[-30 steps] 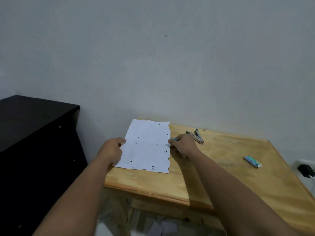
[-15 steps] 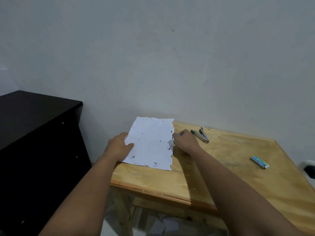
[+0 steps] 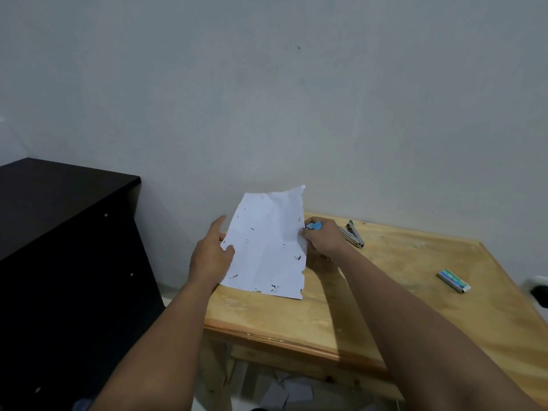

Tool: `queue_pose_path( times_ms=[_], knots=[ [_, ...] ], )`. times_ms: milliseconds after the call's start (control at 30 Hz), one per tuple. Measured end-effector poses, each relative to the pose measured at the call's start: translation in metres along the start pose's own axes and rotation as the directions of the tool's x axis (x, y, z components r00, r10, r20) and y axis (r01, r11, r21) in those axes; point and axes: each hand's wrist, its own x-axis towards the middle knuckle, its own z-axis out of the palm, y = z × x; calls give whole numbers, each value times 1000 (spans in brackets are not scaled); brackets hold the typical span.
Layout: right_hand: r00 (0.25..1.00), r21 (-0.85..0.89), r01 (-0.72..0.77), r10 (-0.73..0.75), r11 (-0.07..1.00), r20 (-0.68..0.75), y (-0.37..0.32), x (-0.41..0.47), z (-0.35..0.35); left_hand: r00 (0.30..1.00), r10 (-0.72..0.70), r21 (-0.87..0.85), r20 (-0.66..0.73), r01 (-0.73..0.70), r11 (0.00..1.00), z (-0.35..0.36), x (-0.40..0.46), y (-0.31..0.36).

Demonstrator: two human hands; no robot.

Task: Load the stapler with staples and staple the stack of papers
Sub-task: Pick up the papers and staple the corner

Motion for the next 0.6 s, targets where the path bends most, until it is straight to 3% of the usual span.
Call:
queue_pose_path(
  times_ms=[133,267,367,433,533,600],
  knots=[
    [995,27,102,-102,994,-8,11,-8,-5,998,-57,-102,-18,55,993,-3,8,8],
    [994,59,99,-97,993,-41,16,-18,-13,984,-172,-294,50,179,939,-4,10,11],
    [996,83,65,-60,994,-64,15,-25,-17,940,-324,-456,108,336,824,-8,11,17],
    [997,76,55,-51,996,-55,14,-30,-19,893,-402,-575,202,440,689,-14,10,23],
    [999,125,34,-32,992,-24,13,-37,-22,857,-380,-646,348,513,565,-21,12,24],
    [1000,160,24,-22,987,-13,9,-41,-24,870,-330,-621,367,493,610,-21,8,26]
  ],
)
